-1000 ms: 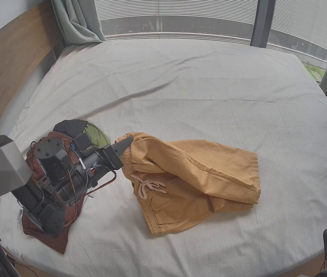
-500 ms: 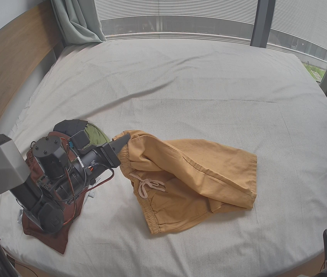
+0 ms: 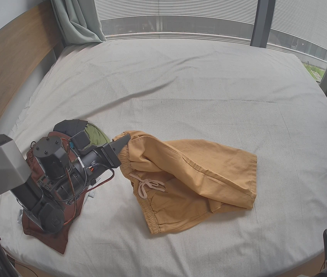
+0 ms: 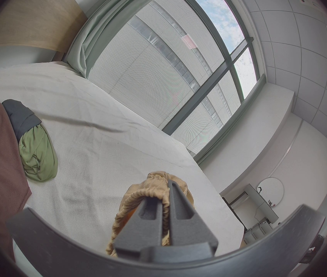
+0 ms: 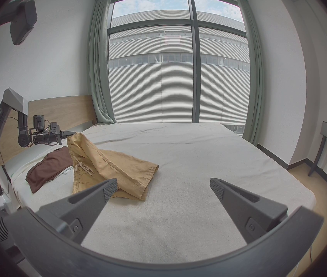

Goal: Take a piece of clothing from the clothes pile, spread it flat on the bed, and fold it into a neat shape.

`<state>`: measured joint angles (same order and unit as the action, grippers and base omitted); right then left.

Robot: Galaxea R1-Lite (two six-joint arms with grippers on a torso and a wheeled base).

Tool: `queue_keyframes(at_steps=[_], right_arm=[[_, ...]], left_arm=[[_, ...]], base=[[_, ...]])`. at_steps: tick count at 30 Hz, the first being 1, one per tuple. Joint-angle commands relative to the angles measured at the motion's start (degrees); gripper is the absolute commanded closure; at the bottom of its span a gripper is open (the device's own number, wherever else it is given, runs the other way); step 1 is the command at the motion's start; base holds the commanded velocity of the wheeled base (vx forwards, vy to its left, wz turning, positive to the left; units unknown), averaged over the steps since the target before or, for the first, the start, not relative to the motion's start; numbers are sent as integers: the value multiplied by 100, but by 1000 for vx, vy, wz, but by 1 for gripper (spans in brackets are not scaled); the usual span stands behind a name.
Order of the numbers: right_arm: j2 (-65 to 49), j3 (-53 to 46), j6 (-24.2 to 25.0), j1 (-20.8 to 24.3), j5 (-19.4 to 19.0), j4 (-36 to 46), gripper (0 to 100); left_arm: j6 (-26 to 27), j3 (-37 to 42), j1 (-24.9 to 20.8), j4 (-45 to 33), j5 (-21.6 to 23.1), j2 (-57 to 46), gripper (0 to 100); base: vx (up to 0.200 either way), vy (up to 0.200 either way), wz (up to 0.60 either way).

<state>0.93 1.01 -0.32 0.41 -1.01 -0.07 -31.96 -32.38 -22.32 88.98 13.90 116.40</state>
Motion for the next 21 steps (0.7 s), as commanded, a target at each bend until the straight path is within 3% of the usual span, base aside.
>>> queue_keyframes(at_steps=[1, 17, 21], right_arm=[[-93, -101, -3, 2, -4, -1, 0], [-93, -75, -12, 2, -48, -116, 0], [505, 778, -21, -6, -101, -573, 0]], left_arm=[[-3, 3, 8, 5, -1, 15, 100], [120, -5, 299, 5, 17, -29, 100], [120, 21, 307, 5, 17, -29, 100]], base=[[0, 0, 0], [0, 0, 0], [0, 0, 0]])
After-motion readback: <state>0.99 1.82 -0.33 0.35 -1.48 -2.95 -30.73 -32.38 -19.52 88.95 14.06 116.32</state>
